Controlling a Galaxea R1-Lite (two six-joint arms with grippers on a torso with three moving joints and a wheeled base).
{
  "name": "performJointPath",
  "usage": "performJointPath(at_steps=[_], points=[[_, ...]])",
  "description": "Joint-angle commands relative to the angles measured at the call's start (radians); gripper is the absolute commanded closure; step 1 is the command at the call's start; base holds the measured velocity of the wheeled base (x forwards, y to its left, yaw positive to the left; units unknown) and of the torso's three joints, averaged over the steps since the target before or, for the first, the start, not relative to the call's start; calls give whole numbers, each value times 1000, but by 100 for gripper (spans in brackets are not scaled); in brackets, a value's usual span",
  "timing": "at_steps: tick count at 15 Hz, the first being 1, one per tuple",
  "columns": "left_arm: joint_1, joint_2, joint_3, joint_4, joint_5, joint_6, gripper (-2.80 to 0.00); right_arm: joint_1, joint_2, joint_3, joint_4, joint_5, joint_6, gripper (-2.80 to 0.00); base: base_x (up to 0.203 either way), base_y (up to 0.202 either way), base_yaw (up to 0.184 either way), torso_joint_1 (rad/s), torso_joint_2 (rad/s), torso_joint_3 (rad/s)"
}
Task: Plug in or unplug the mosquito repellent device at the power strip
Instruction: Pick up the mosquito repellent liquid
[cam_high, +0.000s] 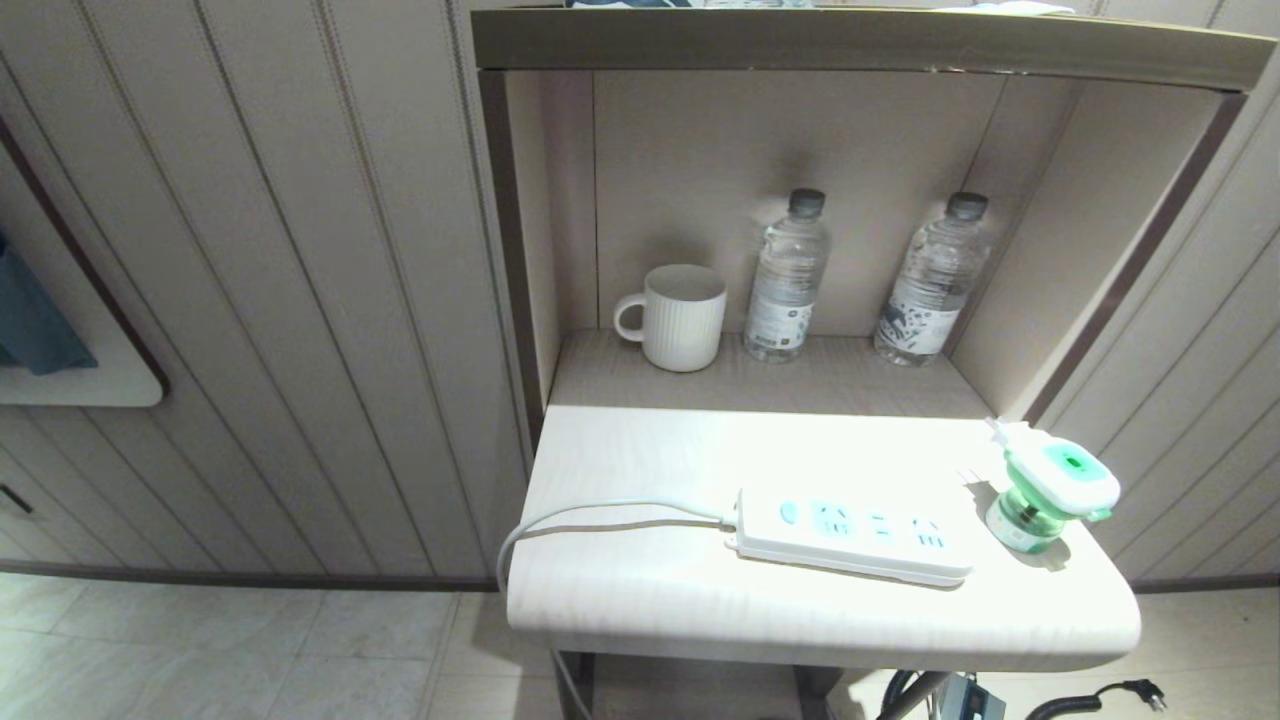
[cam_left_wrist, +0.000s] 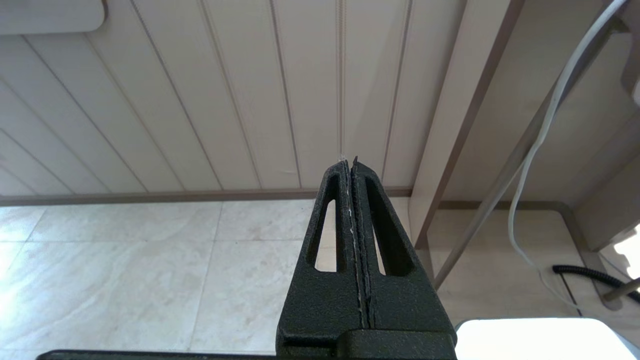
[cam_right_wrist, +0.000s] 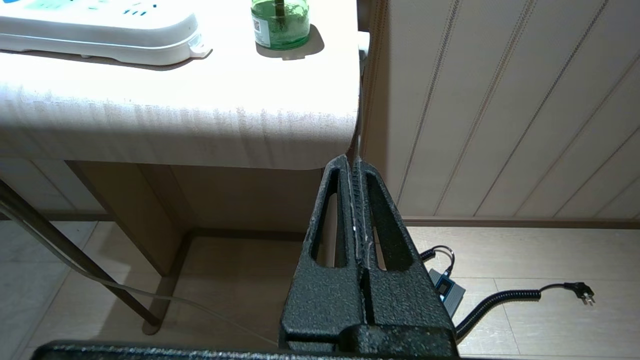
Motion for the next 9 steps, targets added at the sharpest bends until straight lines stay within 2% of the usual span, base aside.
performJointPath(at_steps=[1,9], points=[[0,1,-2,2,-1,0,0,0,1,0,0,0,-6,0,0,0,0,0,0,0],[0,0,-2,2,-1,0,0,-1,-2,-2,5,-8,-22,0,0,0,0,0,0,0]])
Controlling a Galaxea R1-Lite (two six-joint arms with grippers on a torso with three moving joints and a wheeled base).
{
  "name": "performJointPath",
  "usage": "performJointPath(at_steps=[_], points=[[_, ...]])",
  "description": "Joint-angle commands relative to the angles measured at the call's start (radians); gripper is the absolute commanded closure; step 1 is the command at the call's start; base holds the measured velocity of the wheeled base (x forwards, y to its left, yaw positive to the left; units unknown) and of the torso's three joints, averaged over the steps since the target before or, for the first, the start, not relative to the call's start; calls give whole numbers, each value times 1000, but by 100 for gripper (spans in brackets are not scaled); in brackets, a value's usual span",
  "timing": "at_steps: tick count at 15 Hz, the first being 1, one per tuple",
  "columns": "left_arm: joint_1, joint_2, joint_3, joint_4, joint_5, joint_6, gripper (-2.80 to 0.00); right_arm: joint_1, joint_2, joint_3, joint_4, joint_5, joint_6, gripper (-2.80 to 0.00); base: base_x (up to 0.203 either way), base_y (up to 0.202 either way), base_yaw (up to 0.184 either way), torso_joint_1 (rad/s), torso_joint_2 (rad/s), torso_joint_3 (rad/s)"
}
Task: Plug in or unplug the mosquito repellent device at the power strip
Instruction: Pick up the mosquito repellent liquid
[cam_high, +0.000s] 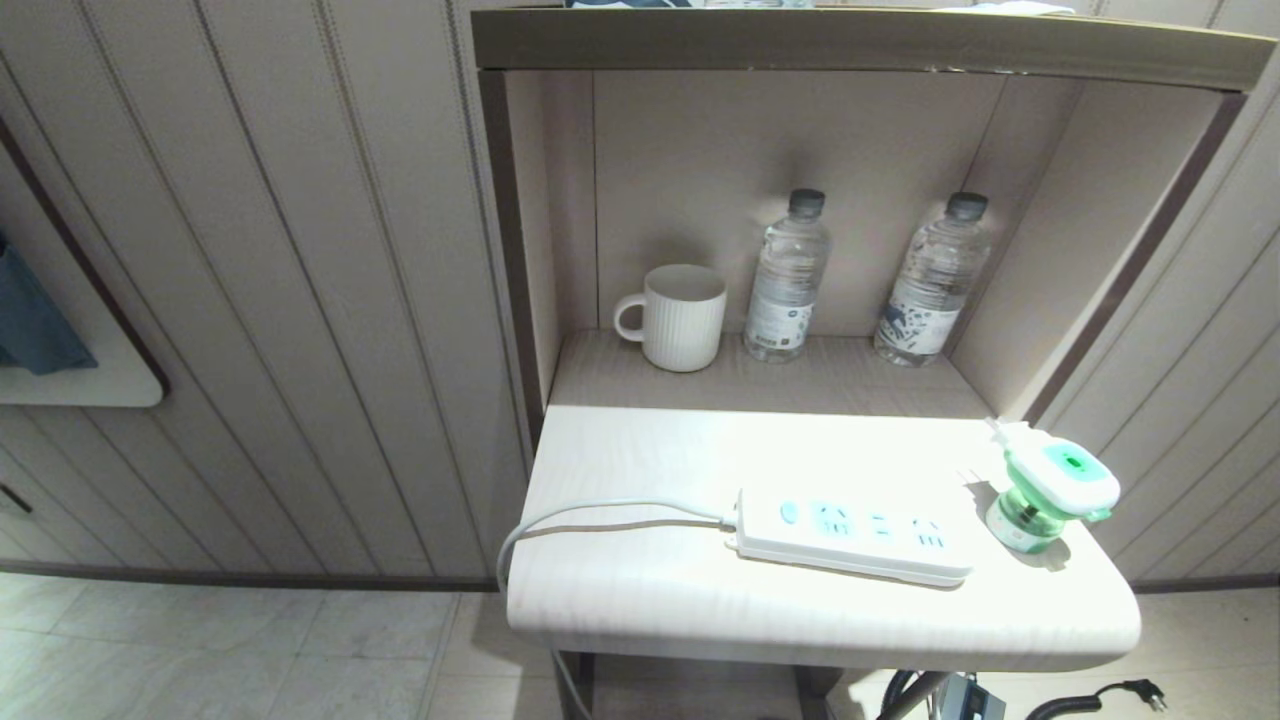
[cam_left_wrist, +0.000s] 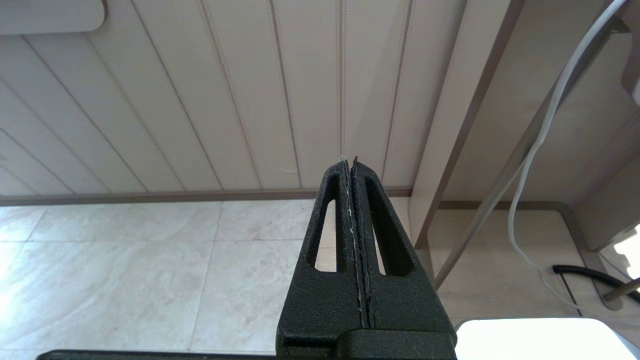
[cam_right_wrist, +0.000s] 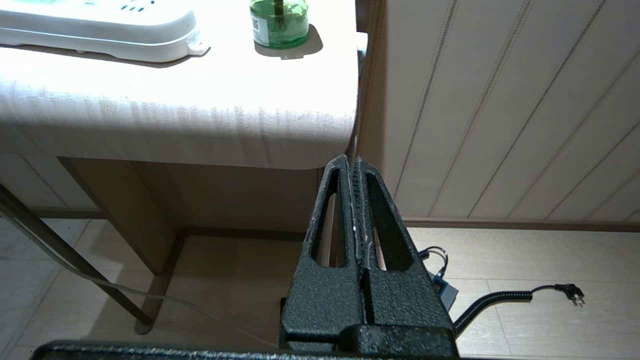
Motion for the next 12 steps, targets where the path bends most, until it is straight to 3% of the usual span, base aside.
performJointPath(at_steps=[1,3,7,9,12], points=[[0,1,0,1,-1,0,0,1,-1,-11,28,-2,-2,0,0,0,0,0,0,0],[0,0,0,1,-1,0,0,1,3,-95,98,-3,-13,0,0,0,0,0,0,0],[0,2,0,1,-1,0,0,-2,152,-462,303,0,-15,0,0,0,0,0,0,0],[0,0,0,1,-1,0,0,-18,254,-537,320,5,-16,0,0,0,0,0,0,0],[0,2,0,1,-1,0,0,-39,390,-571,243,17,16,0,0,0,0,0,0,0]])
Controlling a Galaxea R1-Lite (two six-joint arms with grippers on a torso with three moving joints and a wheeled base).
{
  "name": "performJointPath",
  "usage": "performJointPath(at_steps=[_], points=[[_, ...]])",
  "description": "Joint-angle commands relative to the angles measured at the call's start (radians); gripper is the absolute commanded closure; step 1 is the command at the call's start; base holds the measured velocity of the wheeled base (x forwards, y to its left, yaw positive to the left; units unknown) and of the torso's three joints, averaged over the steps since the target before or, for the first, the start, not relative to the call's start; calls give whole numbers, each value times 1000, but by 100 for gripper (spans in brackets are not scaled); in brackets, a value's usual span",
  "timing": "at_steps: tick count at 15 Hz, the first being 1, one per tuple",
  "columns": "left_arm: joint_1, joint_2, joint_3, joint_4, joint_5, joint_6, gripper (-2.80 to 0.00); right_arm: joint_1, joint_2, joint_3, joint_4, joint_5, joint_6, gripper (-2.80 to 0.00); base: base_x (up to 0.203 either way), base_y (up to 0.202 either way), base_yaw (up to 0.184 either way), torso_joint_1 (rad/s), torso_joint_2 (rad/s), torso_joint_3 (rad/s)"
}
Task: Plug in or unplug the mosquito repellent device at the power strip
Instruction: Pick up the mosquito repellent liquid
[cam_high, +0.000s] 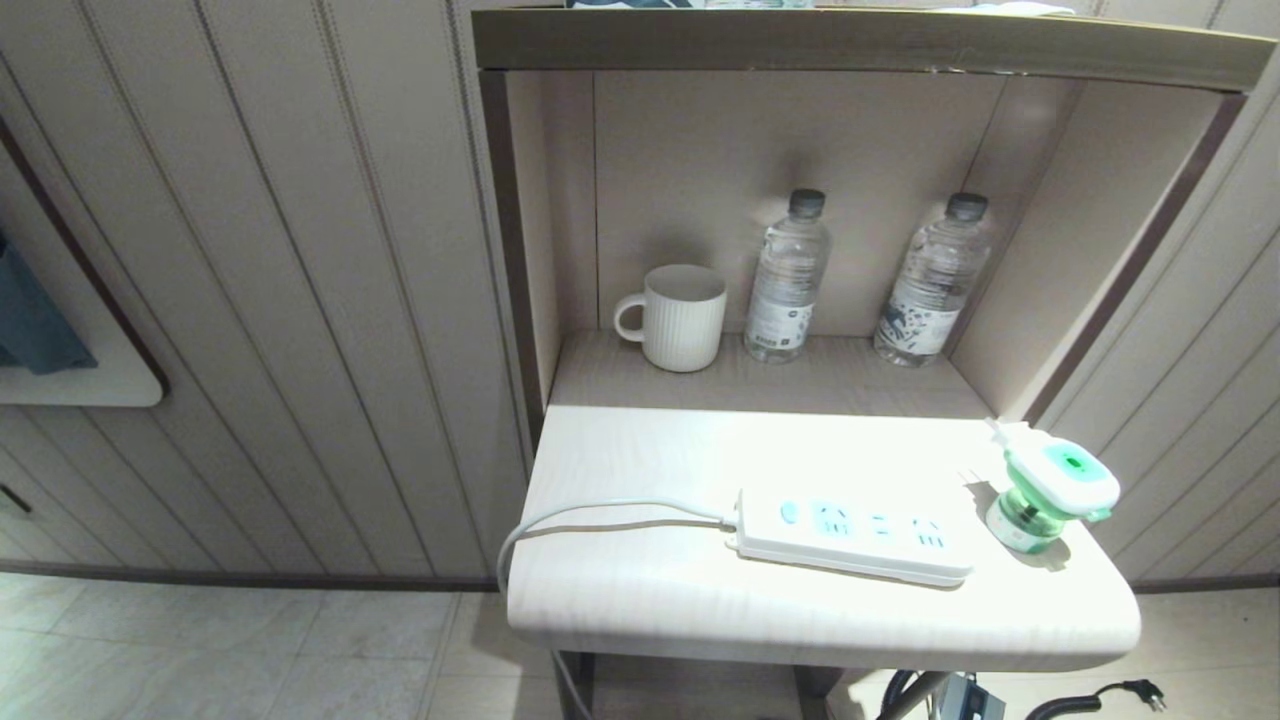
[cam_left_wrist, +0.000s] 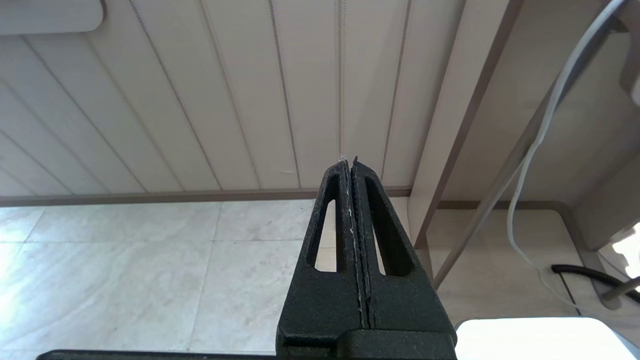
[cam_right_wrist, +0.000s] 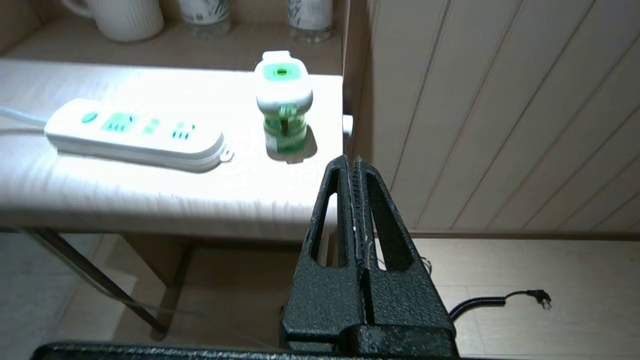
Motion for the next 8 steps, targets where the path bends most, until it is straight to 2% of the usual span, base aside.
performJointPath(at_steps=[1,4,5,6,8], points=[[0,1,0,1,0,0,0,-6,158,-21,-59,14,70,0,0,0,0,0,0,0],[0,1,0,1,0,0,0,-5,277,-22,-87,105,174,0,0,0,0,0,0,0],[0,1,0,1,0,0,0,-5,297,-26,-90,118,183,-78,0,0,0,0,0,0],[0,2,0,1,0,0,0,-4,303,-39,-91,119,181,-280,0,0,0,0,0,0],[0,0,0,1,0,0,0,-4,325,-46,-93,117,178,-280,0,0,0,0,0,0]])
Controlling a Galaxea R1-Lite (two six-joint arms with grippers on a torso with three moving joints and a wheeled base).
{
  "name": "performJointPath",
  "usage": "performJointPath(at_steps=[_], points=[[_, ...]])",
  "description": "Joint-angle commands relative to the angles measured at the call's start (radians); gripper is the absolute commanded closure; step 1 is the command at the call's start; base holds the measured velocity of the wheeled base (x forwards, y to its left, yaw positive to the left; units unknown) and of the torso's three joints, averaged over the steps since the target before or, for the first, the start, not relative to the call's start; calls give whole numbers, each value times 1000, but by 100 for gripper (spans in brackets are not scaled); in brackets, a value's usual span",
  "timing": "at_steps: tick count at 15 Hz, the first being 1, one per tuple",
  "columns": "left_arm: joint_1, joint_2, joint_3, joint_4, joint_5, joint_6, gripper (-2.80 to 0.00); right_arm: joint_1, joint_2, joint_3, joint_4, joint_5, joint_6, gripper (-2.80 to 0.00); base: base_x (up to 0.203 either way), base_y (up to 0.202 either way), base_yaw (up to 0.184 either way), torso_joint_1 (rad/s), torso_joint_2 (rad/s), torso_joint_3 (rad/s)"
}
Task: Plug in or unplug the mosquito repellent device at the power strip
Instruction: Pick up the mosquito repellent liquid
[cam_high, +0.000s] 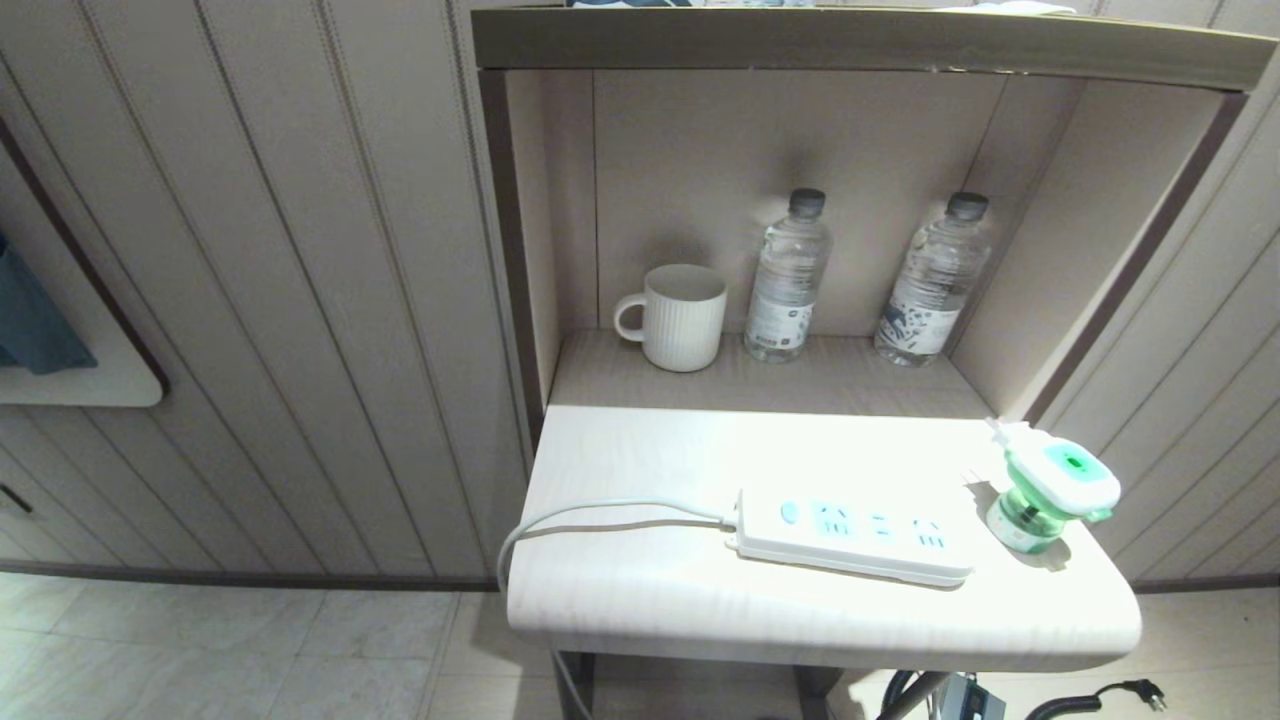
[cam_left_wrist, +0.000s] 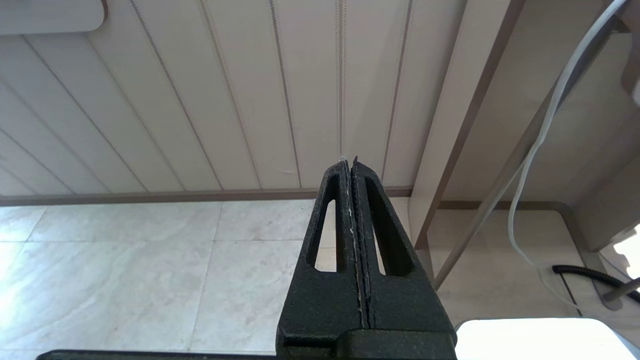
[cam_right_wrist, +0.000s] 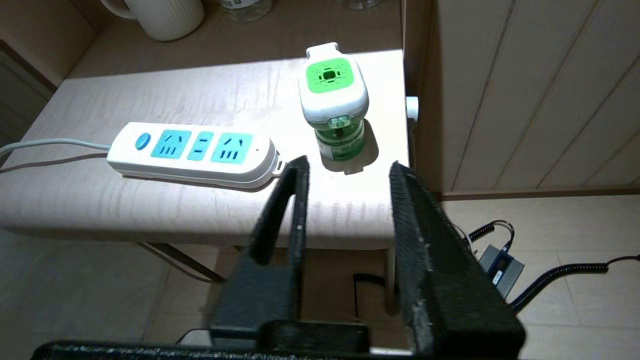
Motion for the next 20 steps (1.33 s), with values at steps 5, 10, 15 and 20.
performJointPath(at_steps=[5,10,15,20], points=[[0,1,0,1,0,0,0,0,89,-21,-32,-19,-38,-280,0,0,0,0,0,0],[0,0,0,1,0,0,0,8,151,24,-58,-20,-219,-280,0,0,0,0,0,0],[0,2,0,1,0,0,0,4,167,67,-145,-38,-280,-280,0,0,0,0,0,0],[0,1,0,1,0,0,0,7,285,211,-461,-84,-205,-280,0,0,0,0,0,0]])
